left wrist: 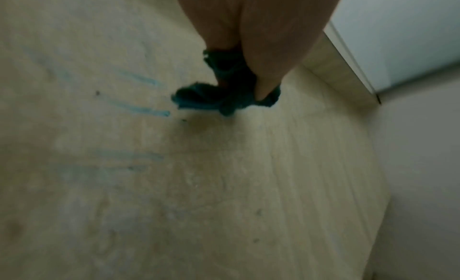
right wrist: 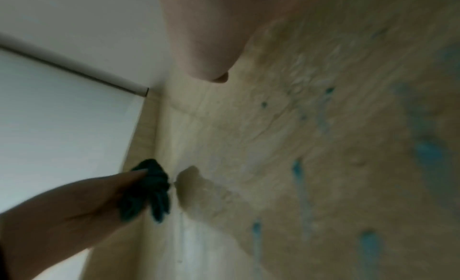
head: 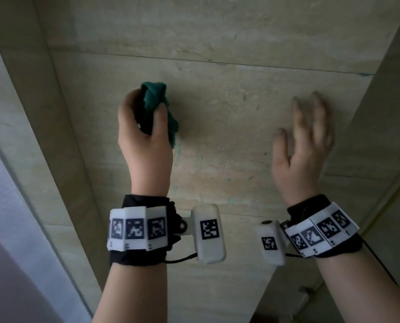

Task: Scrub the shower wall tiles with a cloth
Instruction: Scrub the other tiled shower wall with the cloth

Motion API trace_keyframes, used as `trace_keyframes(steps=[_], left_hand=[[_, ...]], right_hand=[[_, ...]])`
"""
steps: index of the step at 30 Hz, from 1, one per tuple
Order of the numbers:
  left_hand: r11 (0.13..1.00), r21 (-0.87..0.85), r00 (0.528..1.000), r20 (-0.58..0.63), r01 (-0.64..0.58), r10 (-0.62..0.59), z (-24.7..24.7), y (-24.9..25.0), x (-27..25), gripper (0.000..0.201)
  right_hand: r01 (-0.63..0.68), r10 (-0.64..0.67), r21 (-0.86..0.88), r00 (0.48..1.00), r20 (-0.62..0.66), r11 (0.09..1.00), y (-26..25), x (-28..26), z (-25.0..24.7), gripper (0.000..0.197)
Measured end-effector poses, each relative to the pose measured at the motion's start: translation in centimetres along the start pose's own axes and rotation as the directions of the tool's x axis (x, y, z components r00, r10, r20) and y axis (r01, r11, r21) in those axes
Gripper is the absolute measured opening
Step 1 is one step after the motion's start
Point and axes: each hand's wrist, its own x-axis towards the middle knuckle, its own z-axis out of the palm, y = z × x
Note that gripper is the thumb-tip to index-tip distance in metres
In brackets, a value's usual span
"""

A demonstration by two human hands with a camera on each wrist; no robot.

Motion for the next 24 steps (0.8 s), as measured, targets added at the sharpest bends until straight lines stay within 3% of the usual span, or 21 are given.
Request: trace_keyframes(steps=[2,6,14,17,21,24], left_hand=[[0.981,0.136,0.984,-0.097,-0.137,0.151,0.4,-0.7,-0.1,0.040],[0.925,0.244,0.928,-0.162,-0.292,0.335,1.5,-1.7,0.7,0.039],[0.918,0.227,0.910,-0.191,-0.325,0.369,4.6,-2.2,1.6,0.040],[0.873,0.179,0.877,-0.079,-0.455,0.473,7.3,-1.5,1.1,0.040],[0.779,0.165,0.795,0.161,-0.606,0.584,10.6,-1.5,-2.3,0.044],[0.722,0.111,0.708,0.348,-0.682,0.615,10.9,-2.7,-4.8,0.036]], right_hand=[[-0.026,0.035,-0.147,0.998,0.057,0.989,0.9,-0.2,0.4,0.051],[0.033,0.010,-0.325,0.991,0.132,0.945,2.0,-0.7,1.1,0.055],[0.099,-0.066,-0.340,0.992,0.109,0.935,3.1,-0.6,1.0,0.057],[0.123,-0.086,-0.302,0.987,0.132,0.945,3.6,-0.6,0.8,0.057],[0.171,-0.137,-0.250,0.980,0.146,0.953,4.5,-0.4,0.5,0.056],[0.173,-0.142,-0.240,0.980,0.141,0.955,4.6,-0.3,0.1,0.055]])
